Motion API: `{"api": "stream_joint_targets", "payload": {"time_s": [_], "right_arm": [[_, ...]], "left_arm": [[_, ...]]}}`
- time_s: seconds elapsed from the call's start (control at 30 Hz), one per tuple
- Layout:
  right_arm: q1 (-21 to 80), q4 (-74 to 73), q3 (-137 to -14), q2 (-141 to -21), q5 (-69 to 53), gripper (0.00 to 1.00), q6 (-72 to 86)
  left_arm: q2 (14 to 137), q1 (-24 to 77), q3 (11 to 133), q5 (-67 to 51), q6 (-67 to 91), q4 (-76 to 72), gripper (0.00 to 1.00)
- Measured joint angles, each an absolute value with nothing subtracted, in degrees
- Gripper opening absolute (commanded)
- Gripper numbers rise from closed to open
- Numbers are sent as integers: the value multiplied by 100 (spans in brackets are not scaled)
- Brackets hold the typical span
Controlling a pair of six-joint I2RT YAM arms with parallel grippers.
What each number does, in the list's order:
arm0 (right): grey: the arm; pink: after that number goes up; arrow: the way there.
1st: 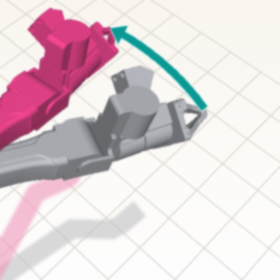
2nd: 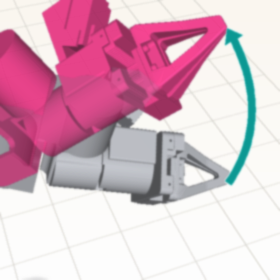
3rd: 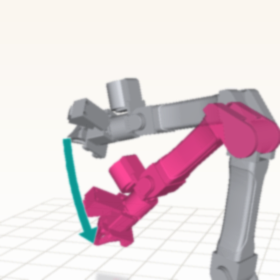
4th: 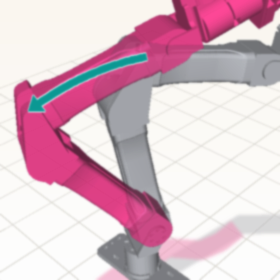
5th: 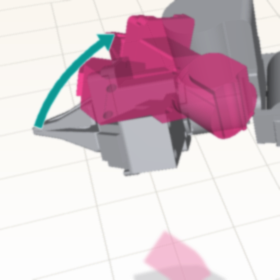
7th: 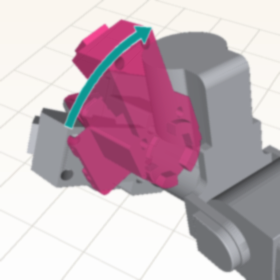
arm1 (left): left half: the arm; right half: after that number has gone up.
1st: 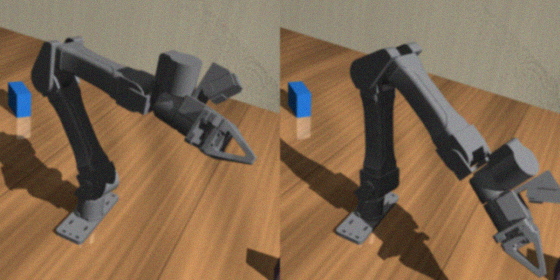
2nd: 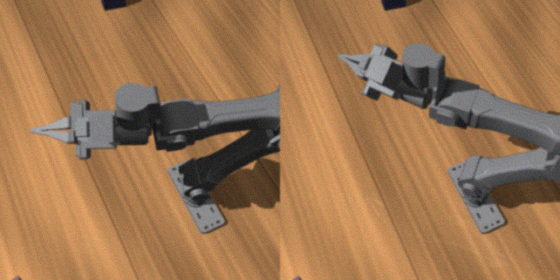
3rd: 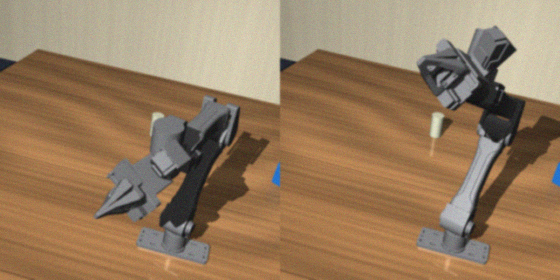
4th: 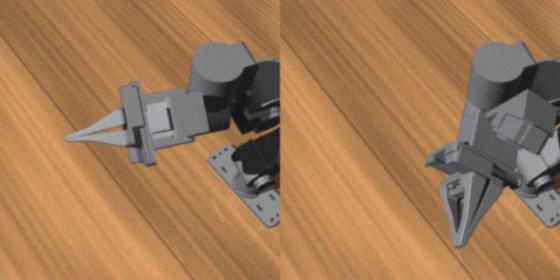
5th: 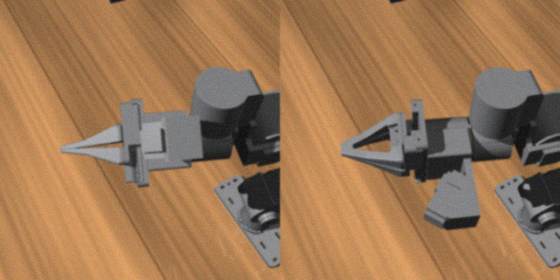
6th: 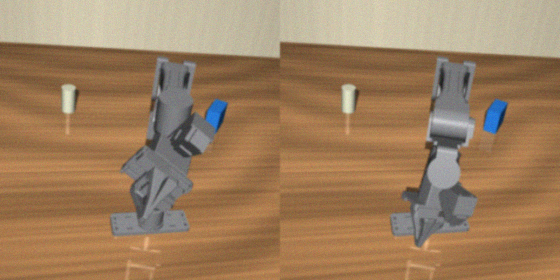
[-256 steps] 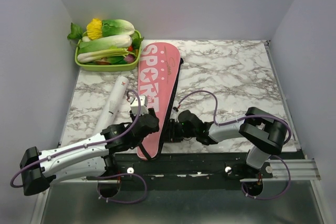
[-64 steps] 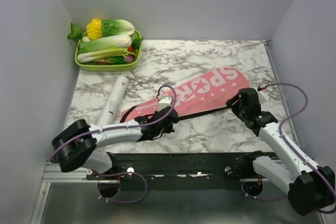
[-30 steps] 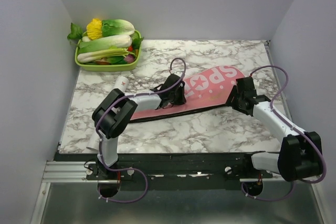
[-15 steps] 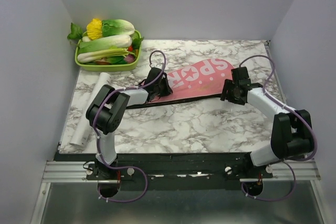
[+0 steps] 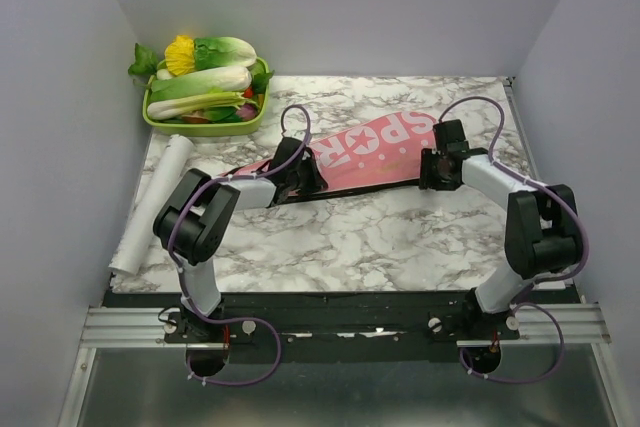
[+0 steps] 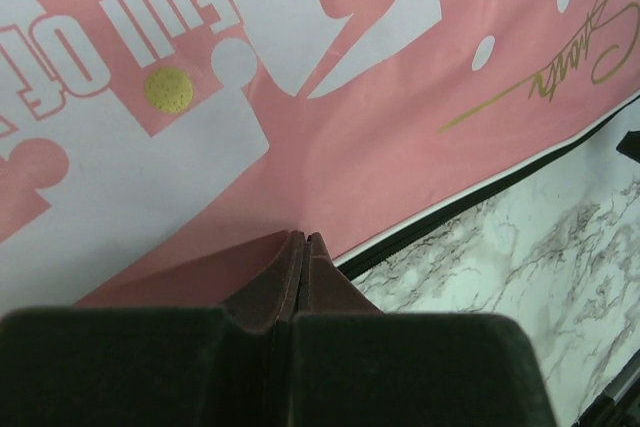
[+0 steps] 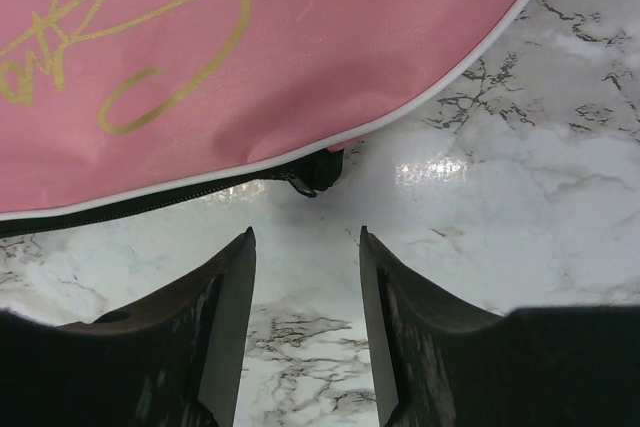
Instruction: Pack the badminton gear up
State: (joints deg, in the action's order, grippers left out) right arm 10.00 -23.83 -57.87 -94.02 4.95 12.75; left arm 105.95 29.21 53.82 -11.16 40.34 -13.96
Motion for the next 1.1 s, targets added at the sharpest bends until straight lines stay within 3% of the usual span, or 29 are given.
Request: {"api": "stream_joint_targets", "payload": {"time_s": [0.53, 0.87, 1.1], "right_arm": [[1000, -2443, -6224, -10018, 541, 37, 1236], [1000, -2458, -6274, -10208, 482, 33, 1243], [1000, -2556, -6377, -10250, 460, 15, 1306]], "left_arm": [[10442, 2921, 5269, -1229, 4032, -1315, 0], [10442, 2921, 5269, -1229, 4007, -1291, 0], [10442, 2921, 5269, -1227, 4007, -1275, 0]]}}
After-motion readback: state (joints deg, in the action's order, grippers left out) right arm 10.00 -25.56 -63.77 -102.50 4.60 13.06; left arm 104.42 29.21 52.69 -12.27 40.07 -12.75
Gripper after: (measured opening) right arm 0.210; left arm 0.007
